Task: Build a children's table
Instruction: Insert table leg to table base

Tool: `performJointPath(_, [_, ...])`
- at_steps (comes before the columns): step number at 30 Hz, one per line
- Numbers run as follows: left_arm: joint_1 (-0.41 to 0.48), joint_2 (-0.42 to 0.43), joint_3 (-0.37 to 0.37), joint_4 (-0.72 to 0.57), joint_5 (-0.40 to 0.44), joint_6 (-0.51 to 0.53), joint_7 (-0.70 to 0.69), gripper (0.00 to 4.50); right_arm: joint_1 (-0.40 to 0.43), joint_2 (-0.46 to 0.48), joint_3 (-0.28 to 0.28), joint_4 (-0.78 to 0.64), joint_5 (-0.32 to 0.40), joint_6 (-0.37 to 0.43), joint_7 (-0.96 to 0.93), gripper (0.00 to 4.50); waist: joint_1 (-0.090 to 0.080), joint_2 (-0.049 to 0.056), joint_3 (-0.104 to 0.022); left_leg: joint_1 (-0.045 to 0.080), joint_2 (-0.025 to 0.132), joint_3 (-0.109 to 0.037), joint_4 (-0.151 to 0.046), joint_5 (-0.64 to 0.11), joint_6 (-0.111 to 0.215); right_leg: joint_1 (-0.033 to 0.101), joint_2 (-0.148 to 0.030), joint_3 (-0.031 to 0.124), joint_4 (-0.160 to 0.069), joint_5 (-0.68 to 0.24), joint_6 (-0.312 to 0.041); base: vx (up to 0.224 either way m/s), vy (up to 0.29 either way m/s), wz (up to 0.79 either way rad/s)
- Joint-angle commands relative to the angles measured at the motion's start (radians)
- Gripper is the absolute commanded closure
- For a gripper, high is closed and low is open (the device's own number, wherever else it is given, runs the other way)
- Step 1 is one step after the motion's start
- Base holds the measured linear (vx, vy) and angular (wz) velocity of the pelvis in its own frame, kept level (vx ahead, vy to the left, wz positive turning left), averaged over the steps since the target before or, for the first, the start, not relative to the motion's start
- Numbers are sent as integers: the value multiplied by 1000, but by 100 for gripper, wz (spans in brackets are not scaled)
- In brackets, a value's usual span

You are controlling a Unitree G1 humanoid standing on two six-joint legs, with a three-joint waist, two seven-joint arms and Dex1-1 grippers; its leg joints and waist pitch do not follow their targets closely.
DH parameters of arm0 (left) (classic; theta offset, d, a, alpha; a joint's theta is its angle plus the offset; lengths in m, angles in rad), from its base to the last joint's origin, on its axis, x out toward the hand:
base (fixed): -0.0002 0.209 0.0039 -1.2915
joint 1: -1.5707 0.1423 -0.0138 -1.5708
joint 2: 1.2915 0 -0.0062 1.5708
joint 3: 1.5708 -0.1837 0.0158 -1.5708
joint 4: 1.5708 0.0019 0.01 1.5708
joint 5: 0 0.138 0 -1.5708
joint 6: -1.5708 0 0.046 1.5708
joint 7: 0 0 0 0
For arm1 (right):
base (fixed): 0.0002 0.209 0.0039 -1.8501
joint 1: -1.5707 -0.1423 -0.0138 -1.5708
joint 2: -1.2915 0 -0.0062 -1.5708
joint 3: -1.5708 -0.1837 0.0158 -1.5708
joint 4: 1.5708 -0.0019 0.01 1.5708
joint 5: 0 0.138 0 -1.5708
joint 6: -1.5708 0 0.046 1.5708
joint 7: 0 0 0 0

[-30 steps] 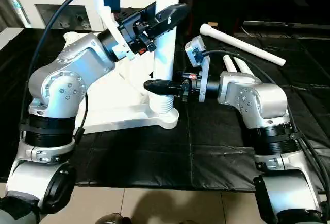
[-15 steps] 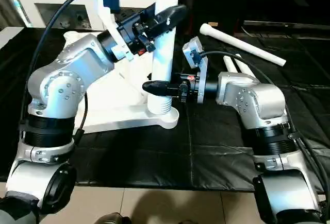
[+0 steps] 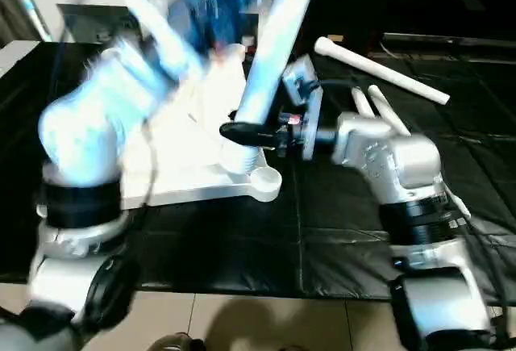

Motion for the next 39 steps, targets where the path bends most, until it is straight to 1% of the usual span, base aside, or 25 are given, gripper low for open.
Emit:
performJointPath(1, [-2,10,29,32,0,-15,30,130,-3,-1,-27,-9,-9,-25,-18,257,2,-21,-79,18,56,-19,-57,-126,47,60,-84,44,-77,-248,-194,0,0,0])
performJointPath(2, [-3,28,29,65,48,-25,46,130,2,5,-25,-13,-13,-32,-26,257,0,-20,-80,19,56,-20,-58,-128,43,58,-81,44,-79,-267,-170,0,0,0])
performJointPath(5, [1,60,6,117,143,-34,90,130,7,11,-21,-15,-27,-52,-39,257,-2,-17,-81,21,57,-22,-60,-132,39,55,-78,44,-80,-275,-144,0,0,0])
performJointPath(8, [33,141,-85,194,325,-102,133,130,10,26,-18,-13,-68,-102,-91,257,-3,-11,-83,23,62,-28,-64,-139,26,53,-82,45,-79,-273,-121,0,0,0])
performJointPath(9, [64,197,-151,219,410,-153,98,130,12,36,-14,-9,-107,-137,-144,257,-7,-11,-83,24,61,-27,-65,-139,19,51,-80,45,-76,-257,-124,0,0,0])
performJointPath(10, [73,209,-164,222,423,-164,83,130,16,37,-10,-10,-117,-147,-153,257,-4,-10,-84,23,62,-30,-66,-132,18,50,-84,46,-79,-253,-119,0,0,0])
performJointPath(11, [91,232,-189,230,449,-184,56,130,23,39,-1,-11,-137,-167,-169,257,-9,-9,-85,24,61,-25,-66,-124,4,51,-83,47,-71,-225,-131,0,0,0])
performJointPath(12, [98,241,-199,232,458,-192,45,130,26,40,2,-13,-145,-174,-175,257,-8,-8,-87,25,61,-24,-65,-118,2,52,-83,47,-68,-205,-144,0,0,0])
performJointPath(13, [138,286,-241,244,487,-210,-18,130,47,44,18,-19,-178,-205,-205,257,-8,-7,-87,23,60,-24,-64,-113,5,52,-84,47,-68,-191,-152,0,0,0])
performJointPath(14, [188,342,-291,273,523,-234,-102,130,73,58,12,-26,-194,-219,-248,257,-8,-5,-87,24,61,-23,-66,-113,7,49,-86,48,-67,-175,-164,0,0,0])
performJointPath(15, [188,342,-291,273,523,-234,-102,130,73,58,12,-26,-194,-219,-248,257,-8,-2,-87,24,61,-24,-67,-114,5,48,-86,49,-65,-177,-165,0,0,0])
performJointPath(18, [230,389,-335,340,593,-334,-177,130,106,69,1,-27,-215,-237,-300,257,-10,1,-85,25,61,-23,-71,-140,-5,49,-85,49,-67,-177,-174,0,0,0])
performJointPath(20, [264,417,-371,415,633,-462,-272,130,136,90,-31,-26,-236,-254,-380,257,-11,6,-84,30,62,-25,-74,-178,-22,48,-87,50,-72,-201,-170,0,0,0])
performJointPath(22, [273,425,-386,431,638,-485,-303,130,145,96,-40,-26,-242,-262,-400,257,-13,4,-83,29,60,-24,-77,-191,-28,47,-89,52,-74,-220,-164,0,0,0])
performJointPath(23, [283,431,-399,445,645,-504,-335,130,155,104,-51,-29,-247,-267,-423,257,-13,8,-84,32,63,-26,-78,-205,-39,46,-89,52,-69,-218,-168,0,0,0])
performJointPath(24, [291,437,-414,455,653,-515,-359,130,165,111,-61,-33,-251,-273,-442,257,-13,7,-83,33,63,-24,-78,-209,-40,45,-89,52,-72,-217,-169,0,0,0])
performJointPath(26, [306,446,-446,476,665,-538,-404,130,187,123,-79,-43,-261,-285,-485,257,-13,15,-83,33,64,-25,-80,-219,-50,45,-89,53,-65,-199,-180,0,0,0])
performJointPath(27, [311,450,-471,496,671,-539,-433,130,203,128,-84,-53,-272,-291,-513,257,-15,11,-83,32,63,-25,-81,-225,-51,45,-89,54,-66,-194,-181,0,0,0])
performJointPath(28, [312,451,-480,510,678,-545,-453,130,212,130,-85,-59,-278,-295,-528,257,-13,24,-84,33,62,-26,-80,-227,-54,45,-90,54,-65,-191,-183,0,0,0])
performJointPath(30, [297,439,-508,596,723,-593,-487,130,242,130,-80,-75,-310,-312,-574,257,-17,18,-83,32,60,-25,-82,-235,-53,47,-88,54,-69,-185,-178,0,0,0])
performJointPath(31, [297,439,-508,596,723,-593,-487,130,242,130,-80,-75,-310,-312,-574,257,-16,24,-83,32,58,-26,-81,-237,-54,46,-88,54,-71,-192,-176,0,0,0])
performJointPath(32, [281,430,-518,658,746,-618,-508,130,260,134,-82,-90,-320,-348,-582,257,-18,21,-83,32,60,-26,-81,-246,-55,48,-90,54,-71,-196,-179,0,0,0])
performJointPath(33, [274,427,-521,687,749,-620,-527,130,269,136,-81,-104,-323,-352,-586,257,-18,22,-83,33,59,-26,-80,-253,-54,48,-91,55,-73,-207,-176,0,0,0])
performJointPath(36, [265,424,-527,722,753,-613,-553,130,281,138,-81,-132,-319,-345,-586,257,-18,23,-84,33,62,-28,-82,-248,-43,49,-91,54,-69,-197,-185,0,0,0])
performJointPath(39, [256,424,-546,762,745,-552,-607,130,302,152,-86,-184,-284,-306,-579,257,-19,27,-82,35,61,-26,-82,-261,-34,47,-91,55,-72,-203,-197,0,0,0])
